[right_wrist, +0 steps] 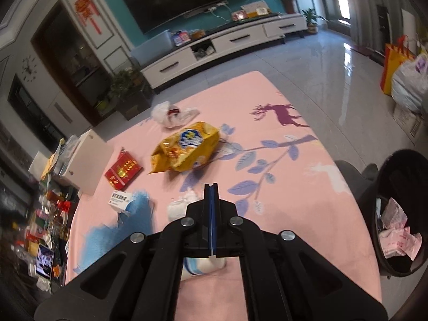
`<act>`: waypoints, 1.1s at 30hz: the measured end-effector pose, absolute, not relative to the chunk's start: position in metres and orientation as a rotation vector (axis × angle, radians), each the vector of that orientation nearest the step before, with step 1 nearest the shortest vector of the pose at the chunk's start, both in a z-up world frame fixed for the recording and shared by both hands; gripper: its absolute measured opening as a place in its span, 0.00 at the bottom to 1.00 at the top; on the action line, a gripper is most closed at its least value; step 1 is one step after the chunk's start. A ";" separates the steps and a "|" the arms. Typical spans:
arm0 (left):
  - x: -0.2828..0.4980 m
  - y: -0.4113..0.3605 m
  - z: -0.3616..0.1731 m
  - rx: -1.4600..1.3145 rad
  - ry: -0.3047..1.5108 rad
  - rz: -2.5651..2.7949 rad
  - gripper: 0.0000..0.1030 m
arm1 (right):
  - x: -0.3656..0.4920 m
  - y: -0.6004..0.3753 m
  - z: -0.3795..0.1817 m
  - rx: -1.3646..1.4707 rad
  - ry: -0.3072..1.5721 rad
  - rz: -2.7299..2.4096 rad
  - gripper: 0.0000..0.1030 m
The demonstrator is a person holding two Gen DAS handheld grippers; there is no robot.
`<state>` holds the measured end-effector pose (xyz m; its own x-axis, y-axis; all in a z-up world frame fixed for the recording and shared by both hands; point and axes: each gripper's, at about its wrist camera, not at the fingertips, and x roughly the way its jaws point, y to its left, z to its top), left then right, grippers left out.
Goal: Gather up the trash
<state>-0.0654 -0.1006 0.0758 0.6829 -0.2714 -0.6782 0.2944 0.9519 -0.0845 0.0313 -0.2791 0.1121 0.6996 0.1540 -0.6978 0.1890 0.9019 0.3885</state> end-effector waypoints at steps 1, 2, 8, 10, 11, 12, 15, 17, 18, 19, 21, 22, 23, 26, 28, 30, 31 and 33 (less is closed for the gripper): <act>-0.069 -0.113 0.066 0.077 0.772 -0.311 0.18 | 0.031 -0.285 0.111 0.471 0.806 -0.031 0.01; -0.073 -0.121 0.058 0.107 0.789 -0.309 0.19 | 0.030 -0.289 0.110 0.477 0.809 -0.041 0.01; -0.103 -0.163 0.017 0.293 0.847 -0.343 0.58 | 0.020 -0.308 0.111 0.485 0.813 -0.074 0.01; -0.113 -0.168 0.015 0.302 0.841 -0.375 0.77 | 0.016 -0.314 0.113 0.478 0.804 -0.081 0.01; -0.117 -0.170 0.014 0.304 0.841 -0.386 0.77 | 0.014 -0.316 0.113 0.474 0.803 -0.085 0.01; -0.123 -0.173 0.015 0.308 0.840 -0.397 0.78 | 0.013 -0.318 0.114 0.466 0.804 -0.092 0.01; -0.134 -0.180 0.018 0.332 0.820 -0.416 0.81 | 0.009 -0.324 0.112 0.440 0.811 -0.115 0.01; -0.141 -0.184 0.024 0.324 0.815 -0.435 0.85 | 0.007 -0.326 0.109 0.419 0.824 -0.128 0.01; -0.142 -0.186 0.026 0.318 0.813 -0.440 0.87 | 0.006 -0.326 0.107 0.408 0.831 -0.136 0.01; -0.143 -0.185 0.028 0.312 0.809 -0.442 0.90 | 0.006 -0.326 0.106 0.404 0.836 -0.140 0.01; -0.142 -0.184 0.031 0.302 0.802 -0.424 0.91 | 0.006 -0.327 0.102 0.390 0.851 -0.150 0.01; -0.141 -0.183 0.032 0.297 0.802 -0.417 0.92 | 0.006 -0.327 0.101 0.384 0.857 -0.154 0.01; -0.140 -0.181 0.033 0.286 0.812 -0.414 0.92 | 0.007 -0.326 0.100 0.380 0.861 -0.156 0.01; -0.134 -0.178 0.032 0.261 0.850 -0.418 0.92 | 0.008 -0.324 0.097 0.364 0.870 -0.154 0.01; -0.136 -0.174 0.034 0.245 0.856 -0.406 0.92 | 0.009 -0.322 0.097 0.353 0.875 -0.149 0.01; -0.143 -0.172 0.041 0.223 0.825 -0.447 0.92 | 0.010 -0.319 0.096 0.342 0.881 -0.144 0.01; -0.145 -0.173 0.043 0.224 0.820 -0.479 0.92 | 0.011 -0.318 0.095 0.337 0.884 -0.142 0.01; -0.146 -0.177 0.039 0.229 0.849 -0.542 0.92 | 0.011 -0.316 0.095 0.331 0.887 -0.139 0.01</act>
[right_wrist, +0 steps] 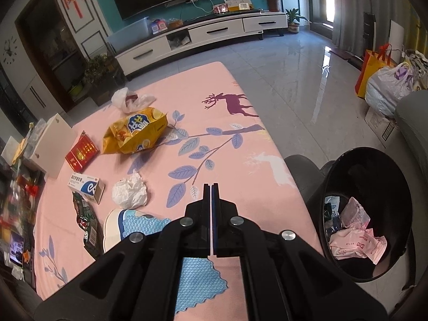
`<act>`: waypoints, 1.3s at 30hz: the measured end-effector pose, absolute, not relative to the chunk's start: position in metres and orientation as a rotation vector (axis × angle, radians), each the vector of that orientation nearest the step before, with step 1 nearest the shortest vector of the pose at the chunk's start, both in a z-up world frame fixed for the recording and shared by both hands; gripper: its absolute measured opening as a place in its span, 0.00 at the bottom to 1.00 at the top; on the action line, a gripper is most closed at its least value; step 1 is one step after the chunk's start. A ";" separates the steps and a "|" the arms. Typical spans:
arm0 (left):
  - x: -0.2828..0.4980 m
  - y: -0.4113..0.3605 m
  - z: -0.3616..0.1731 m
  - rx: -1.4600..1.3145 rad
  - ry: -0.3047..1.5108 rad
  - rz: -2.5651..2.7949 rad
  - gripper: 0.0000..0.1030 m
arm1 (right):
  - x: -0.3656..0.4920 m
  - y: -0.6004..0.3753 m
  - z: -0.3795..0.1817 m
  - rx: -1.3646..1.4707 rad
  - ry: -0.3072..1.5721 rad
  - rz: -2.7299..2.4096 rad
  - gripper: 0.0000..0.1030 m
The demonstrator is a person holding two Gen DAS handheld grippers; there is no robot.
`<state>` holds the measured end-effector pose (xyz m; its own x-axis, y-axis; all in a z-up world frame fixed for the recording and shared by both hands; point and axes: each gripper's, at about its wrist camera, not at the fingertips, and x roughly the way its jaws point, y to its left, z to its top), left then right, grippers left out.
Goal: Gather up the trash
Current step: 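Grasp the light blue face mask lying on the cloth with the left tool, then grasp the blue cloth with the right tool while the left tool holds the mask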
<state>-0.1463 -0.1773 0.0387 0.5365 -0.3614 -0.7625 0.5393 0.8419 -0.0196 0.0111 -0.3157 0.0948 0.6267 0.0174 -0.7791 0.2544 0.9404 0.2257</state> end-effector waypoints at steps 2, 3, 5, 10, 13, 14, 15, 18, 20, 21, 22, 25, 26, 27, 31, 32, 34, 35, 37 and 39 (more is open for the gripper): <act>-0.145 -0.180 0.032 0.212 0.880 -0.564 0.90 | 0.011 -0.314 0.095 0.326 0.890 -0.135 0.01; -0.145 -0.182 0.029 0.207 0.886 -0.579 0.90 | 0.011 -0.314 0.095 0.325 0.891 -0.134 0.01; -0.149 -0.187 0.031 0.215 0.868 -0.599 0.89 | 0.012 -0.312 0.093 0.318 0.897 -0.132 0.01; -0.165 -0.195 0.044 0.195 0.804 -0.715 0.89 | 0.012 -0.311 0.091 0.306 0.908 -0.134 0.02; -0.164 -0.198 0.040 0.178 0.839 -0.700 0.89 | 0.012 -0.312 0.090 0.302 0.914 -0.141 0.03; -0.162 -0.197 0.040 0.170 0.842 -0.691 0.89 | 0.012 -0.313 0.090 0.303 0.914 -0.142 0.04; -0.160 -0.195 0.041 0.161 0.839 -0.675 0.89 | 0.011 -0.314 0.090 0.303 0.915 -0.142 0.05; -0.152 -0.186 0.048 0.137 0.820 -0.606 0.91 | 0.010 -0.316 0.091 0.308 0.910 -0.144 0.11; -0.144 -0.174 0.055 0.097 0.824 -0.592 0.94 | 0.009 -0.318 0.092 0.315 0.907 -0.145 0.12; -0.137 -0.168 0.058 0.074 0.835 -0.583 0.94 | 0.009 -0.320 0.092 0.319 0.905 -0.148 0.12; -0.129 -0.159 0.061 0.035 0.848 -0.573 0.94 | 0.008 -0.321 0.093 0.322 0.903 -0.149 0.13; -0.106 -0.134 0.064 -0.096 0.895 -0.544 0.94 | 0.006 -0.324 0.094 0.329 0.898 -0.143 0.13; -0.098 -0.126 0.063 -0.140 0.922 -0.544 0.94 | 0.005 -0.324 0.095 0.330 0.899 -0.140 0.14; -0.093 -0.121 0.062 -0.164 0.941 -0.548 0.94 | 0.005 -0.324 0.093 0.328 0.904 -0.134 0.14; -0.081 -0.120 0.043 -0.202 1.054 -0.602 0.76 | 0.007 -0.320 0.084 0.338 0.957 -0.089 0.15; -0.081 -0.125 0.035 -0.194 1.083 -0.607 0.67 | 0.007 -0.316 0.081 0.340 0.975 -0.069 0.16; -0.081 -0.132 0.022 -0.170 1.128 -0.614 0.57 | 0.006 -0.307 0.073 0.343 1.014 -0.021 0.20; -0.080 -0.136 0.014 -0.164 1.152 -0.616 0.51 | 0.006 -0.303 0.070 0.346 1.029 0.000 0.24; -0.080 -0.141 0.005 -0.165 1.174 -0.633 0.27 | 0.005 -0.294 0.063 0.349 1.064 0.039 0.33; -0.079 -0.144 0.006 -0.153 1.152 -0.632 0.19 | 0.003 -0.286 0.057 0.341 1.093 0.065 0.44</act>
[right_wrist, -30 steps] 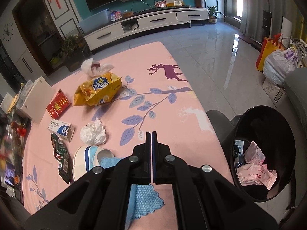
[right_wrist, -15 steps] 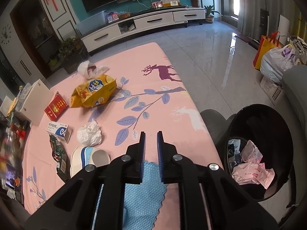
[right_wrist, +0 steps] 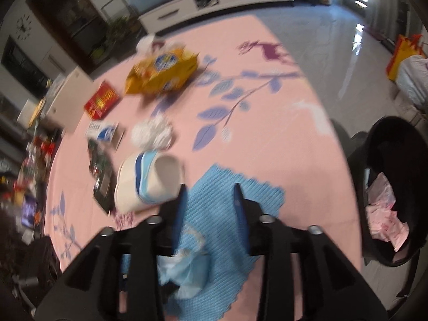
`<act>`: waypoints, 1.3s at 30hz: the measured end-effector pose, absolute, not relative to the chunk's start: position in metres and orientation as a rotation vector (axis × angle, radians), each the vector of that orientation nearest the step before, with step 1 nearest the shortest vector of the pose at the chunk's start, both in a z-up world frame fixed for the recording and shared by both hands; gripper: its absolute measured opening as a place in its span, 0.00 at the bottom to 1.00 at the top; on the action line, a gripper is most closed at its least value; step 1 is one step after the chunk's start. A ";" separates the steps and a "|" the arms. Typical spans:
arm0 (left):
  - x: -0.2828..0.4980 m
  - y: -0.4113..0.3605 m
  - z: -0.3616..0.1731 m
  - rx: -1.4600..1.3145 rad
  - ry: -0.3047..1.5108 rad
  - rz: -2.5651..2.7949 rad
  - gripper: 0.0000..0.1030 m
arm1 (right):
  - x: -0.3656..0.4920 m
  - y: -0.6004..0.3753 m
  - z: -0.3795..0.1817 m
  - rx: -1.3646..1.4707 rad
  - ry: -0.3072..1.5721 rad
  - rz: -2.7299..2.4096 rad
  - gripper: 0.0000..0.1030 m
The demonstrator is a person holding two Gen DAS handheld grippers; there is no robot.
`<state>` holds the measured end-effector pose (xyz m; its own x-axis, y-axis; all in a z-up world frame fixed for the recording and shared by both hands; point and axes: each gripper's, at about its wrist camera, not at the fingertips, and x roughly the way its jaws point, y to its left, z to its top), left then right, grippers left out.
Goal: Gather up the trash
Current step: 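Grasp the blue cloth with the right tool while the left tool holds the mask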
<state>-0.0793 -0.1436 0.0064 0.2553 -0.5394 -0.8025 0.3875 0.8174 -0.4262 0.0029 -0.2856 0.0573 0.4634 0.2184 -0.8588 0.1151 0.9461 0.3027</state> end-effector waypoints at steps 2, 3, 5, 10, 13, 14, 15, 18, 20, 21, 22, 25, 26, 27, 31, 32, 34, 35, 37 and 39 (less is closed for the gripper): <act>-0.079 -0.138 0.018 -0.178 1.097 -0.629 0.17 | 0.000 -0.278 0.052 0.328 1.119 0.081 0.64; -0.078 -0.133 0.026 -0.195 1.075 -0.626 0.17 | -0.001 -0.276 0.051 0.324 1.124 0.080 0.70; -0.075 -0.115 0.046 -0.226 1.017 -0.604 0.17 | -0.004 -0.273 0.046 0.303 1.137 0.063 0.84; -0.064 -0.064 0.076 -0.262 0.904 -0.426 0.17 | -0.009 -0.255 0.028 0.226 1.184 0.072 0.90; -0.051 -0.035 0.085 -0.324 0.883 -0.364 0.17 | -0.013 -0.236 0.019 0.156 1.227 0.128 0.90; -0.051 -0.028 0.088 -0.336 0.875 -0.352 0.17 | -0.014 -0.232 0.017 0.146 1.231 0.134 0.90; -0.048 -0.024 0.087 -0.342 0.867 -0.343 0.17 | -0.015 -0.224 0.013 0.130 1.244 0.142 0.90; -0.050 -0.012 0.090 -0.353 0.857 -0.334 0.17 | -0.018 -0.206 0.005 0.048 1.255 0.157 0.92; -0.052 -0.007 0.091 -0.363 0.857 -0.340 0.17 | -0.021 -0.193 0.002 -0.034 1.239 0.144 0.92; -0.051 -0.007 0.091 -0.365 0.857 -0.343 0.17 | -0.022 -0.189 0.001 -0.058 1.226 0.139 0.90; -0.054 -0.006 0.093 -0.365 0.855 -0.347 0.17 | -0.023 -0.185 0.001 -0.082 1.208 0.137 0.86; -0.057 -0.008 0.098 -0.351 0.837 -0.351 0.17 | -0.026 -0.184 0.008 -0.081 1.181 0.162 0.53; -0.057 -0.009 0.098 -0.349 0.833 -0.353 0.17 | -0.026 -0.185 0.010 -0.074 1.176 0.165 0.38; -0.057 -0.010 0.099 -0.349 0.831 -0.357 0.17 | -0.025 -0.188 0.012 -0.069 1.172 0.164 0.31; -0.057 -0.013 0.100 -0.358 0.833 -0.372 0.17 | -0.020 -0.197 0.014 0.009 1.191 0.183 0.06; -0.057 -0.014 0.100 -0.364 0.834 -0.377 0.17 | -0.019 -0.198 0.015 0.028 1.197 0.192 0.06; -0.057 -0.017 0.103 -0.375 0.835 -0.400 0.17 | -0.018 -0.197 0.020 0.065 1.190 0.229 0.06; -0.056 -0.018 0.104 -0.379 0.830 -0.409 0.17 | -0.017 -0.198 0.025 0.083 1.178 0.243 0.06; -0.058 -0.022 0.111 -0.390 0.811 -0.419 0.17 | -0.021 -0.201 0.046 0.118 1.125 0.265 0.06; -0.058 -0.030 0.119 -0.390 0.790 -0.433 0.17 | -0.024 -0.210 0.068 0.158 1.062 0.276 0.06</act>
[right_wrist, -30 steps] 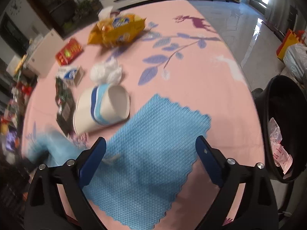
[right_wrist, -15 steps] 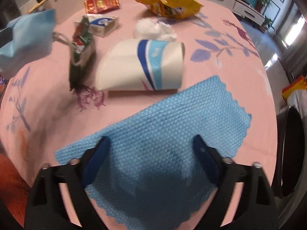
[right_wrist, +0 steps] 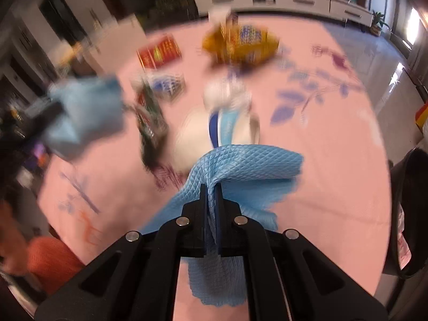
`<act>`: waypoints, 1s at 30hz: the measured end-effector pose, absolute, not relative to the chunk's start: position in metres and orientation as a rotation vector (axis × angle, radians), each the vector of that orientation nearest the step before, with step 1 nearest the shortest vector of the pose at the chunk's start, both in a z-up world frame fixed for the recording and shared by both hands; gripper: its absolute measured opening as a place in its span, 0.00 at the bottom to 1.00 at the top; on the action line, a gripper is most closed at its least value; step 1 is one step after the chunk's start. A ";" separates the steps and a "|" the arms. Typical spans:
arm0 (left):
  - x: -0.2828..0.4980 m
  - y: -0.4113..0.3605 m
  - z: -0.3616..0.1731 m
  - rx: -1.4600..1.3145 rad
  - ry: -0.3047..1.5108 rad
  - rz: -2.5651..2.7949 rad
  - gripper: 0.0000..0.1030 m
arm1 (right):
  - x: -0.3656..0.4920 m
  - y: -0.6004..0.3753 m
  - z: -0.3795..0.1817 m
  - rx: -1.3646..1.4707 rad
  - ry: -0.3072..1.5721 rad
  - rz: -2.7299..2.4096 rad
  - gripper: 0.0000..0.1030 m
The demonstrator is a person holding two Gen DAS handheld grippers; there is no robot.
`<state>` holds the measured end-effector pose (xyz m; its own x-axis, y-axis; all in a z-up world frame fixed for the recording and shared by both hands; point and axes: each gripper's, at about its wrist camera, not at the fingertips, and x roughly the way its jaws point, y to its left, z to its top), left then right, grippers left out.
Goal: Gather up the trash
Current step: 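Grasp the blue cloth with the right tool while the left tool holds the mask, then carry the mask and blue cloth over the black bin with both tools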
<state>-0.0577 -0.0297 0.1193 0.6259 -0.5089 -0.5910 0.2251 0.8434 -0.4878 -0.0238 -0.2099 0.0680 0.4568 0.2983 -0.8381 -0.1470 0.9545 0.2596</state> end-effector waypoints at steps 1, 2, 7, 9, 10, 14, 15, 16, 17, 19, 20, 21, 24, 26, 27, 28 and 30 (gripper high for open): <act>-0.057 -0.038 0.125 -0.380 0.779 -0.446 0.17 | -0.025 -0.220 0.083 0.188 1.017 0.276 0.06; -0.057 -0.045 0.130 -0.367 0.772 -0.458 0.17 | -0.027 -0.227 0.094 0.213 0.983 0.272 0.06; -0.054 -0.091 0.150 -0.315 0.739 -0.517 0.17 | -0.039 -0.290 0.143 0.305 0.793 0.122 0.06; -0.052 -0.120 0.155 -0.290 0.741 -0.561 0.17 | -0.047 -0.317 0.157 0.320 0.731 0.022 0.06; -0.052 -0.134 0.156 -0.275 0.742 -0.579 0.17 | -0.056 -0.335 0.165 0.322 0.690 -0.062 0.06; -0.054 -0.211 0.155 -0.210 0.753 -0.681 0.17 | -0.078 -0.389 0.171 0.369 0.616 -0.255 0.06; -0.054 -0.224 0.152 -0.203 0.760 -0.702 0.17 | -0.082 -0.399 0.171 0.376 0.607 -0.293 0.06; -0.055 -0.241 0.149 -0.196 0.772 -0.728 0.17 | -0.087 -0.409 0.170 0.379 0.597 -0.333 0.06; -0.056 -0.262 0.143 -0.193 0.794 -0.758 0.17 | -0.092 -0.420 0.168 0.379 0.587 -0.364 0.06; -0.059 -0.293 0.133 -0.195 0.830 -0.807 0.17 | -0.097 -0.439 0.162 0.398 0.589 -0.403 0.06; -0.060 -0.311 0.126 -0.189 0.850 -0.830 0.17 | -0.099 -0.448 0.158 0.413 0.593 -0.415 0.06; -0.061 -0.326 0.120 -0.179 0.866 -0.845 0.17 | -0.101 -0.458 0.152 0.429 0.598 -0.426 0.06; -0.062 -0.365 0.103 -0.145 0.906 -0.868 0.17 | -0.107 -0.474 0.141 0.465 0.617 -0.456 0.06; -0.058 -0.384 0.091 -0.127 0.938 -0.871 0.17 | -0.111 -0.487 0.131 0.489 0.630 -0.474 0.06; -0.056 -0.391 0.085 -0.120 0.954 -0.870 0.17 | -0.117 -0.496 0.125 0.514 0.641 -0.483 0.06; -0.055 -0.399 0.079 -0.111 0.971 -0.871 0.17 | -0.118 -0.503 0.120 0.533 0.653 -0.490 0.06; -0.051 -0.412 0.066 -0.088 1.004 -0.864 0.17 | -0.116 -0.511 0.106 0.569 0.678 -0.507 0.06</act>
<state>-0.0514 -0.4121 0.0658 0.2443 -0.6696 -0.7013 0.5932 0.6754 -0.4382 -0.1156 -0.5113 0.1064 0.6716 -0.2469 -0.6985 0.6004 0.7339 0.3178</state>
